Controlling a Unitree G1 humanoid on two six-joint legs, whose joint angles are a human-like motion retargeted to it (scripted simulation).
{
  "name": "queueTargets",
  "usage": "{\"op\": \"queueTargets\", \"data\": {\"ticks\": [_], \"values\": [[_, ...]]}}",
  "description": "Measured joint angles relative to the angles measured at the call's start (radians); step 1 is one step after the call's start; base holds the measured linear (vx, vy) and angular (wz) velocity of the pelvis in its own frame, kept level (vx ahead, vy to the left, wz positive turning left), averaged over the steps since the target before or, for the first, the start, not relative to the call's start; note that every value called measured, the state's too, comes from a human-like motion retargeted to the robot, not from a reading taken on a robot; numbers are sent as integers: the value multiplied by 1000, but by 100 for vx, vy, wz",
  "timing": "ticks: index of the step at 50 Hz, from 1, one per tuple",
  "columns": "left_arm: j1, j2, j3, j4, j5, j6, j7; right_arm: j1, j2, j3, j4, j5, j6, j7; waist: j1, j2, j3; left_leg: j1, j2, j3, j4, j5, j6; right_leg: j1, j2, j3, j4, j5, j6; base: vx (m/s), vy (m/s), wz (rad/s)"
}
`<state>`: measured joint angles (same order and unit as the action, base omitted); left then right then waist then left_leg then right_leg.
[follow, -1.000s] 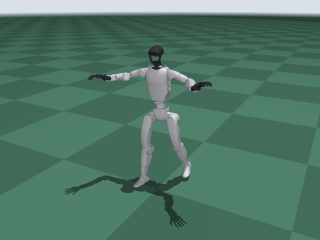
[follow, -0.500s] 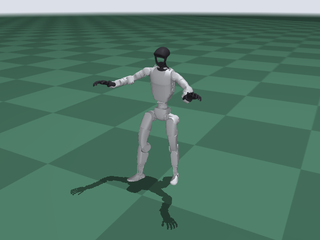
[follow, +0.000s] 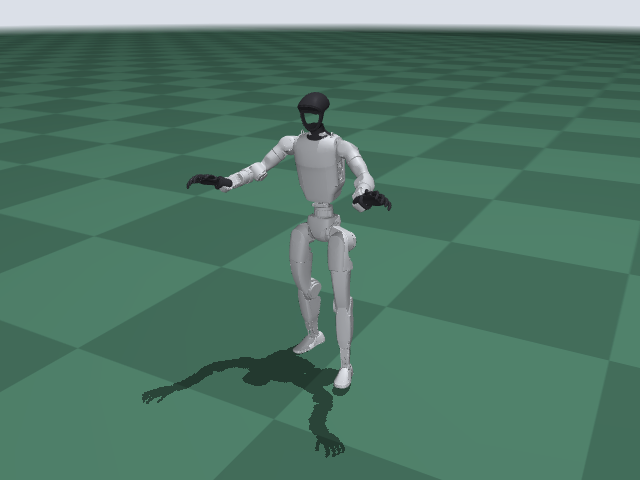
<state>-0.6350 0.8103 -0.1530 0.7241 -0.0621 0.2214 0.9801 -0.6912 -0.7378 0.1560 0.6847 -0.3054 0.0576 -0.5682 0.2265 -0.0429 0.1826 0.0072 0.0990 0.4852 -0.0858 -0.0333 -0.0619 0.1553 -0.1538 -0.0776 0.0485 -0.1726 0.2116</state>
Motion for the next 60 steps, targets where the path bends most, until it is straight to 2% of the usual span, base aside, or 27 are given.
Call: {"op": "queueTargets", "data": {"ticks": [3,5,8,12,18,23,25,28,32,34,36,37,38,39,40,44,46,49,55,57,60], "values": [[2,-31,-4,-3,-5,16,-15,-2,-5,-10,-5,-5,14,16,-27,3,14,-17,-15,51,0,-32,12,-19,0,-33,-33,36,19,-39,-17,56],[-8,-45,-14,2,4,67,-50,-5,-12,-17,-6,-11,42,47,-44,-1,25,-10,-36,94,0,-48,21,-37,-7,-55,-45,54,24,-37,-13,58],[-16,-55,-38,18,42,189,-130,4,-23,-20,-3,-22,99,119,-53,-24,31,16,-76,121,41,-78,49,-74,-34,-69,-47,75,24,-34,-10,37],[-17,-52,-71,38,157,374,-289,22,-38,-15,-5,-53,175,245,-60,-73,24,44,-117,109,196,-177,104,-132,-89,-70,-36,103,32,-29,-6,22],[10,-22,-93,69,361,399,-422,58,-60,8,-15,-87,153,277,-124,-108,-18,94,-103,18,469,-334,132,-200,-132,-95,11,121,45,-23,0,42],[21,-3,-82,69,350,376,-372,90,-94,10,-30,-96,129,230,-195,-86,-54,155,-85,-162,499,-312,102,-233,-122,-146,22,148,45,-25,9,62],[19,6,-84,65,287,259,-259,104,-115,14,-36,-47,66,126,-248,-69,-60,129,-58,-237,586,-303,53,-237,-129,-194,48,140,47,-29,18,89],[-8,6,-66,54,195,196,-149,109,-140,3,-34,-91,52,107,-247,-46,-68,237,-70,-313,309,-242,49,-299,-112,-191,71,176,50,-34,20,26],[-45,32,-87,42,142,63,-73,122,-182,-3,-33,-69,-1,47,-291,-32,-59,239,-68,-333,232,-293,-7,-348,-136,-228,110,205,50,-39,27,56],[-76,45,-89,45,91,31,-55,116,-202,-9,-21,-103,9,54,-289,-25,-49,270,-83,-328,115,-278,4,-376,-136,-222,101,231,50,-42,29,19],[-96,67,-109,45,84,1,-51,119,-220,-9,-14,-85,-1,40,-304,-28,-34,258,-98,-313,115,-296,-10,-373,-150,-233,75,231,50,-42,30,35],[-109,79,-116,49,74,10,-57,116,-228,-11,-7,-76,8,45,-308,-27,-23,251,-101,-308,113,-299,-16,-358,-146,-240,35,232,46,-43,26,11],[-131,90,-107,59,25,76,-63,105,-235,-20,7,-98,61,79,-296,-20,-8,260,-98,-306,64,-273,-11,-331,-116,-240,-57,249,33,-43,23,-19],[-143,105,-118,64,37,80,-76,97,-238,-16,14,-79,56,75,-291,-20,5,256,-97,-295,69,-275,-22,-327,-112,-249,-67,223,28,-43,22,-33],[-150,124,-138,66,80,53,-92,92,-241,-5,17,-40,23,50,-291,-23,18,244,-98,-280,102,-291,-41,-334,-121,-263,-35,174,29,-41,22,-35],[-164,181,-147,86,127,10,-84,64,-244,9,61,-13,-10,9,-252,-21,37,216,-90,-229,106,-281,-71,-350,-101,-294,-48,106,29,-39,17,-62],[-165,198,-135,90,105,13,-104,40,-248,10,87,-6,-1,19,-234,-14,45,204,-88,-204,101,-277,-79,-356,-95,-308,-37,112,32,-36,15,-63],[-169,220,-96,88,-1,81,-99,6,-255,-9,119,-53,79,62,-190,-2,54,211,-87,-172,13,-225,-67,-339,-44,-244,-88,169,9,-35,6,-79],[-121,264,-65,76,15,110,-131,-3,-266,-13,139,-6,71,57,-161,19,44,176,-66,-133,0,-192,-60,-312,-12,-174,70,95,-54,-27,4,-36],[-103,273,-50,75,29,163,-156,5,-267,-21,142,-3,80,81,-145,22,33,157,-58,-118,0,-183,-56,-306,-8,-170,144,54,-76,-21,1,-40],[-68,286,-36,66,82,196,-203,19,-271,-24,140,11,75,100,-119,22,12,134,-51,-94,3,-174,-50,-283,-10,-167,246,-7,-98,-19,-1,-44]]}}
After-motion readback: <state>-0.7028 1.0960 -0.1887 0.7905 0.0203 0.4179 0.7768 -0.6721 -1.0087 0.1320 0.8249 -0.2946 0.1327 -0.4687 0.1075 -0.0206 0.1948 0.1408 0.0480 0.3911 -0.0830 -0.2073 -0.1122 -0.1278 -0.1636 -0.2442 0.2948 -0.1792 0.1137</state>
